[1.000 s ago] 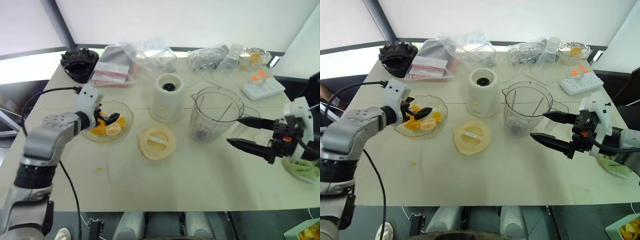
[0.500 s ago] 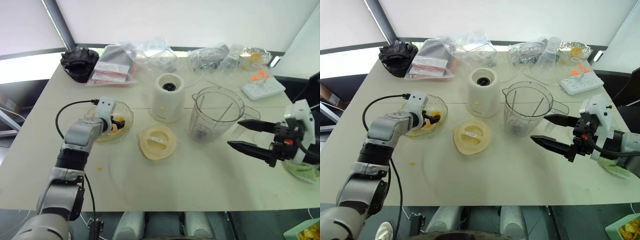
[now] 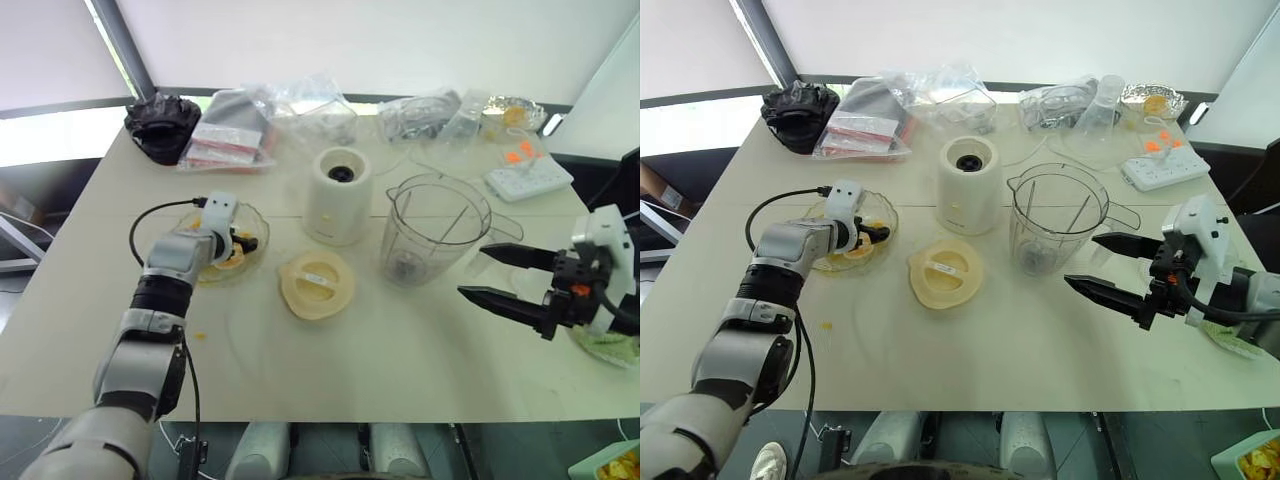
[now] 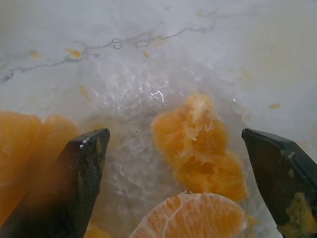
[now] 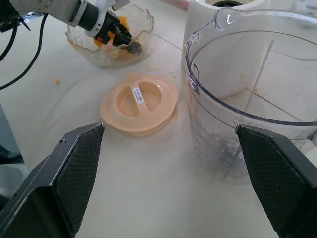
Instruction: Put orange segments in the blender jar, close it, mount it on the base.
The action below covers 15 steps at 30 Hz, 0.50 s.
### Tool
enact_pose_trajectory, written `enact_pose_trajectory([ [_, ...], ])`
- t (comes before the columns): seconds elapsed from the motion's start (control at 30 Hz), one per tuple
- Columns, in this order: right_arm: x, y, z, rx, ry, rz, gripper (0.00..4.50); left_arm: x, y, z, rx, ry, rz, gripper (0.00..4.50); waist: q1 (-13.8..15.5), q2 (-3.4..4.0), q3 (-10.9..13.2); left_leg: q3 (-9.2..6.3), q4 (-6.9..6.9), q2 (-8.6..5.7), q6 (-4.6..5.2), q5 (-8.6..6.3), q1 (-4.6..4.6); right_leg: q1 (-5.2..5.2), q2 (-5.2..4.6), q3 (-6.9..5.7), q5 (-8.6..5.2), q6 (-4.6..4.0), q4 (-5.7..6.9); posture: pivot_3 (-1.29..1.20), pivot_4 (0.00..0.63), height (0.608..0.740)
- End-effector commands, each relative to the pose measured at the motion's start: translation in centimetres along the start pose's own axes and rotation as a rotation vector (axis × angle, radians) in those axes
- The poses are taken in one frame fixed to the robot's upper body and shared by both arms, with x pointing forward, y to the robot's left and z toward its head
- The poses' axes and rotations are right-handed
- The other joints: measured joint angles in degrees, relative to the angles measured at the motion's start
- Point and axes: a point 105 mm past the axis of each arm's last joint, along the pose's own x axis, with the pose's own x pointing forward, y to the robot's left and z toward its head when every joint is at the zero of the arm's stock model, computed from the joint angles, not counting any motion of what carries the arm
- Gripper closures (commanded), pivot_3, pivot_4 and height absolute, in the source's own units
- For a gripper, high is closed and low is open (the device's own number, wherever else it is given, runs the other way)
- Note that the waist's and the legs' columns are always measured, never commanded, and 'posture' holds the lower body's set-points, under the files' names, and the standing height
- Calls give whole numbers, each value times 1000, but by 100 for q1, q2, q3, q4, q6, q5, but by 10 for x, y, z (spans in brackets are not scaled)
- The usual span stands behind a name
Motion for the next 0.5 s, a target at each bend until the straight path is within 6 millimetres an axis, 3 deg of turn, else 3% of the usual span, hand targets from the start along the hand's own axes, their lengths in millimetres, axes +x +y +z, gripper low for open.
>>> enact_pose_trajectory([
  [0.03, -5, 1, 12, -65, -35, -29, 58, 5, -3, 4, -39, -5, -20, 0, 52, 0, 0, 0, 2, 0, 0, 0, 0, 1, 0, 0, 1, 1, 0, 0, 150, 740],
  [0.43, -5, -1, 11, -79, -41, -55, 58, 9, -7, 3, -52, 6, -49, 0, 75, 0, -1, -2, 30, -1, 0, 0, 0, 16, -1, -1, 5, 9, 1, 0, 150, 740],
  [0.5, -4, -2, 11, -80, -43, -58, 0, 9, -8, 4, -52, 4, -57, 562, 74, 0, -1, -2, 30, -1, 0, 0, -1, 16, -1, -1, 5, 9, 1, 0, 150, 740],
])
